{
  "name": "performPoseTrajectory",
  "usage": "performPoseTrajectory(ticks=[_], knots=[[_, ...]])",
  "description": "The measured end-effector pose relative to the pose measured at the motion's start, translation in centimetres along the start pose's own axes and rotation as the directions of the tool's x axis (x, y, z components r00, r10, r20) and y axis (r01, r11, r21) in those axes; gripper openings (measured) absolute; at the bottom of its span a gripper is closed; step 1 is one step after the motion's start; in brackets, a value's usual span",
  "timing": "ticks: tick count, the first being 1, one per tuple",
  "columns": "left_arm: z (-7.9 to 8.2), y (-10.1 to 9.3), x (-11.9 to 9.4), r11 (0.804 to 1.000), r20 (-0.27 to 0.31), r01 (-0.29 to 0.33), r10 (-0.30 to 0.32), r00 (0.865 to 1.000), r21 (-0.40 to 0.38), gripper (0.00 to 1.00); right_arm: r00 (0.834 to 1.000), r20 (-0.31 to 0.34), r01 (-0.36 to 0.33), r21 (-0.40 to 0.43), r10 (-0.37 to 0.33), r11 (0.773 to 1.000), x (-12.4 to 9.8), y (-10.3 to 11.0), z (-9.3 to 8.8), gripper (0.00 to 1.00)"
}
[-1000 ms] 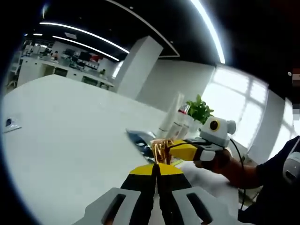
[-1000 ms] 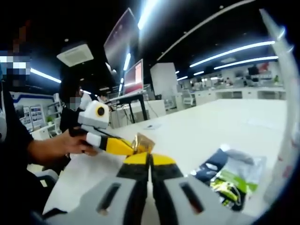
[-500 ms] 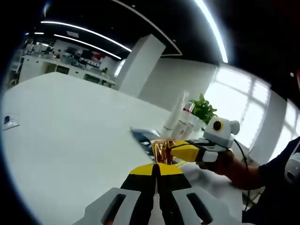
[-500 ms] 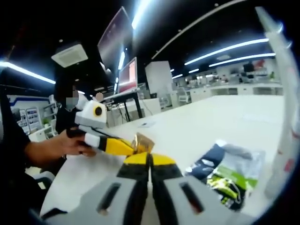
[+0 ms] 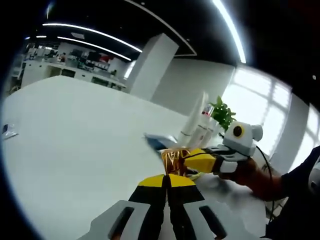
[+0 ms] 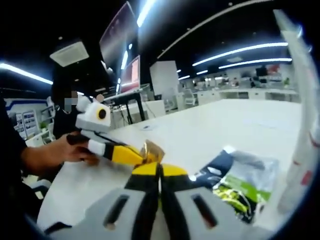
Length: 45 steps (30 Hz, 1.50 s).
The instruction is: Arrange the skincare products in the storage area until every visible bottle or jar stands upright without overlapping.
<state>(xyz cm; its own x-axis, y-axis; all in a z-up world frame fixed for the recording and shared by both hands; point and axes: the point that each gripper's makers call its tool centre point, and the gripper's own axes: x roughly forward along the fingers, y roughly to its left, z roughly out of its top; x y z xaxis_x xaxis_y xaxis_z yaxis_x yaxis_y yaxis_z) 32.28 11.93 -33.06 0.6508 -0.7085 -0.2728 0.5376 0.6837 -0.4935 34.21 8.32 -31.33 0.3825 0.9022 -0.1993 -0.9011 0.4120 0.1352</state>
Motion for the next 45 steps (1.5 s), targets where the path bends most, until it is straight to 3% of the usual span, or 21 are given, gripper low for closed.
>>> performPoseTrajectory(ticks=[16,30,42,44,45], knots=[[-0.2,1.3,1.1,0.996,-0.037,-0.05,0.053,0.998,0.07,0.0,0.995,-0.073,0.057,-0.172,-0.07,0.983,0.8,-1.0,-1.0,0.0],[-0.4,2.1,1.5,0.989,-0.056,-0.083,0.09,0.994,0.121,0.0,0.983,-0.135,0.076,-0.33,-0.127,0.941,1.6,-1.9,-1.8,0.01],[-0.7,2.5,1.7,0.975,-0.065,-0.118,0.132,0.989,0.186,0.0,0.975,-0.166,0.073,-0.395,-0.15,0.916,1.6,-1.8,-2.4,0.02],[-0.8,2.5,1.7,0.972,-0.063,-0.124,0.139,0.988,0.201,0.01,0.973,-0.169,0.075,-0.416,-0.158,0.906,1.6,-1.9,-2.4,0.02],[-0.8,2.5,1.8,0.969,-0.062,-0.127,0.143,0.988,0.21,0.01,0.971,-0.171,0.074,-0.452,-0.168,0.889,1.5,-1.7,-2.3,0.02]])
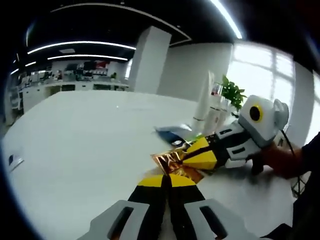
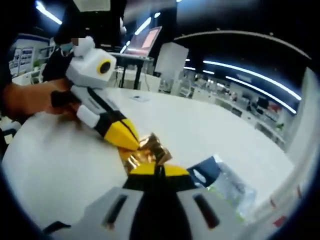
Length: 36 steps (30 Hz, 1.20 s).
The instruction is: Arrange the skincare products in the storage area until every visible bottle or jar stands upright without overlapping.
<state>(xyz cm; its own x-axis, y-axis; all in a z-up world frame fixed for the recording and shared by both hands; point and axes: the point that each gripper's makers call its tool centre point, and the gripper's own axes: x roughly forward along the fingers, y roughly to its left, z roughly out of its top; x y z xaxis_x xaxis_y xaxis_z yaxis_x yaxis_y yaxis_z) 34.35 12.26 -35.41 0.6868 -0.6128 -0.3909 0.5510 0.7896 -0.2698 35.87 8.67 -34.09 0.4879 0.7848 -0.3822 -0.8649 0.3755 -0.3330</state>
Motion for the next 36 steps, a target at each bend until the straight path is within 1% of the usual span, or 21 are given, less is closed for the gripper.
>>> performPoseTrajectory(ticks=[4,6,8,11,13,16,22,31,36], knots=[[0.02,0.11,0.04,0.999,0.004,-0.014,0.014,1.0,0.029,0.01,0.999,-0.023,0.026,-0.116,-0.029,0.993,0.15,-0.07,-0.03,0.03],[0.03,0.13,0.03,0.999,0.006,-0.017,0.017,1.0,0.036,0.01,0.999,-0.029,0.031,-0.137,-0.036,0.99,0.21,0.01,0.01,0.04],[0.04,0.16,0.01,0.999,0.008,-0.023,0.022,1.0,0.044,0.01,0.998,-0.039,0.044,-0.179,-0.052,0.983,0.15,-0.18,0.06,0.05],[0.03,0.15,-0.03,0.998,0.01,-0.031,0.031,0.999,0.061,0.02,0.996,-0.05,0.061,-0.22,-0.074,0.974,0.15,-0.25,0.12,0.07],[0.04,0.19,-0.07,0.997,0.012,-0.036,0.035,0.999,0.069,0.02,0.994,-0.057,0.073,-0.233,-0.089,0.97,-0.1,-0.14,0.14,0.09],[0.05,0.28,-0.13,0.996,0.015,-0.043,0.042,0.999,0.082,0.03,0.992,-0.063,0.088,-0.258,-0.108,0.962,-0.24,-0.52,0.05,0.11],[0.09,0.39,-0.18,0.991,0.02,-0.056,0.054,0.998,0.118,0.05,0.99,-0.074,0.096,-0.291,-0.122,0.952,-0.19,-0.72,0.16,0.11],[0.05,0.28,-0.45,0.986,0.023,-0.072,0.07,0.997,0.15,0.08,0.988,-0.08,0.102,-0.285,-0.13,0.953,-0.18,-0.91,0.15,0.11],[0.17,0.41,-0.52,0.983,0.027,-0.081,0.078,0.997,0.163,0.1,0.989,-0.081,0.096,-0.294,-0.125,0.951,-0.1,-0.77,0.15,0.09]])
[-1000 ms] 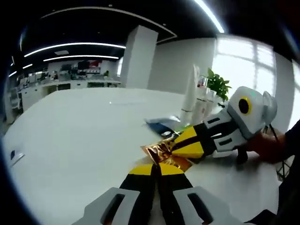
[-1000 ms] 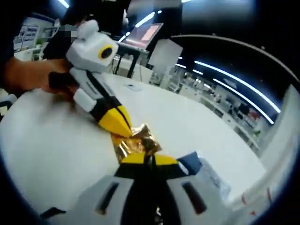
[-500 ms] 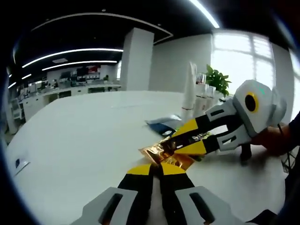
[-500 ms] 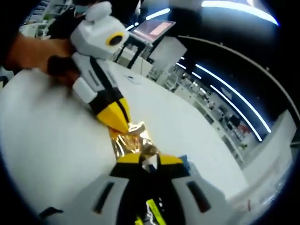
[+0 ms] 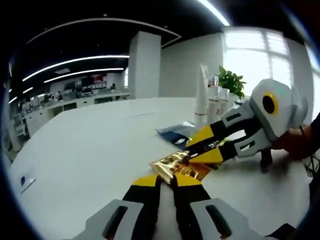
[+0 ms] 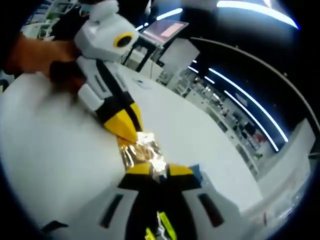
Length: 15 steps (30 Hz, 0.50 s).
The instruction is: Arrange the skincare products in the storage area until every visible bottle or jar stands upright without overlapping.
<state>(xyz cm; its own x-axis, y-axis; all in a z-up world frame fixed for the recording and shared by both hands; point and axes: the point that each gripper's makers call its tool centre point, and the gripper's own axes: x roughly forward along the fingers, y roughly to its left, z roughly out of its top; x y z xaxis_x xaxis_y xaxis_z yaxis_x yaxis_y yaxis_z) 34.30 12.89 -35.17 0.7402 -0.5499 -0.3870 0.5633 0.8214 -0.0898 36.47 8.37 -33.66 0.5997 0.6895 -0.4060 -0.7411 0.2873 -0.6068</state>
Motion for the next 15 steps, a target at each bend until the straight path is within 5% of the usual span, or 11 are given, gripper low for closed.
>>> performPoseTrajectory(ticks=[5,15], knots=[[-0.1,-0.1,-0.2,1.0,0.003,-0.018,0.018,1.0,0.016,0.12,1.0,-0.002,0.001,-0.002,-0.001,1.0,-0.1,0.0,0.0,0.09],[1.3,0.2,-0.8,0.999,0.099,-0.035,0.033,0.995,0.02,0.13,1.0,-0.006,-0.003,-0.003,0.003,1.0,-0.1,0.2,0.0,0.07]])
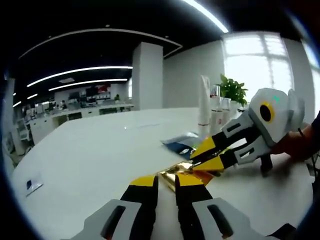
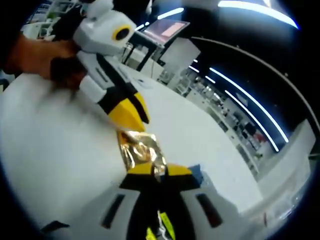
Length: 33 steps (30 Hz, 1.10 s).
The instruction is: Arrange the skincare products in the storage area until every visible bottle or jar stands upright without overlapping.
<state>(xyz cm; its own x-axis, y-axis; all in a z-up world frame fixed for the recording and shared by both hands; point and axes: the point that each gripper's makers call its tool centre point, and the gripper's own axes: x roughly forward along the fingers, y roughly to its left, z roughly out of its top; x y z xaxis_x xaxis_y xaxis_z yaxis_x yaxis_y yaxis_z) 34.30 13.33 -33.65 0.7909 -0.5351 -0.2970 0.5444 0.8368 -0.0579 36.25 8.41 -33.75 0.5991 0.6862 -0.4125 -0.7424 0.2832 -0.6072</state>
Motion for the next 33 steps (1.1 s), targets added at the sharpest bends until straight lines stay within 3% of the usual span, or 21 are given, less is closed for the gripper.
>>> performPoseTrajectory(ticks=[4,16,22,25,30,33], knots=[[-0.5,-0.3,0.5,0.998,-0.036,-0.009,0.011,0.999,0.061,0.12,1.0,0.0,0.004,-0.004,-0.004,1.0,0.0,-0.1,0.1,0.08],[-0.5,-0.1,0.5,0.995,-0.045,-0.012,0.016,0.999,0.099,0.12,0.999,0.04,0.022,0.001,-0.022,1.0,-0.6,-0.6,0.9,0.08],[0.0,-0.2,0.1,0.996,-0.011,-0.009,0.01,1.0,0.09,0.13,0.982,0.14,0.116,0.094,-0.128,0.989,-2.6,-3.8,2.0,0.07],[0.5,0.1,-0.1,0.997,0.019,-0.002,0.001,1.0,0.071,0.13,0.972,0.181,0.124,0.156,-0.152,0.98,-3.4,-4.8,2.0,0.08],[1.2,0.2,-0.5,1.0,0.068,0.009,-0.011,0.998,0.03,0.14,0.96,0.245,0.071,0.241,-0.132,0.968,-3.9,-4.3,2.4,0.14],[1.3,0.6,-0.7,1.0,0.081,0.003,-0.004,0.997,0.018,0.17,0.942,0.318,0.015,0.292,-0.111,0.956,-4.3,-3.7,3.5,0.17]])
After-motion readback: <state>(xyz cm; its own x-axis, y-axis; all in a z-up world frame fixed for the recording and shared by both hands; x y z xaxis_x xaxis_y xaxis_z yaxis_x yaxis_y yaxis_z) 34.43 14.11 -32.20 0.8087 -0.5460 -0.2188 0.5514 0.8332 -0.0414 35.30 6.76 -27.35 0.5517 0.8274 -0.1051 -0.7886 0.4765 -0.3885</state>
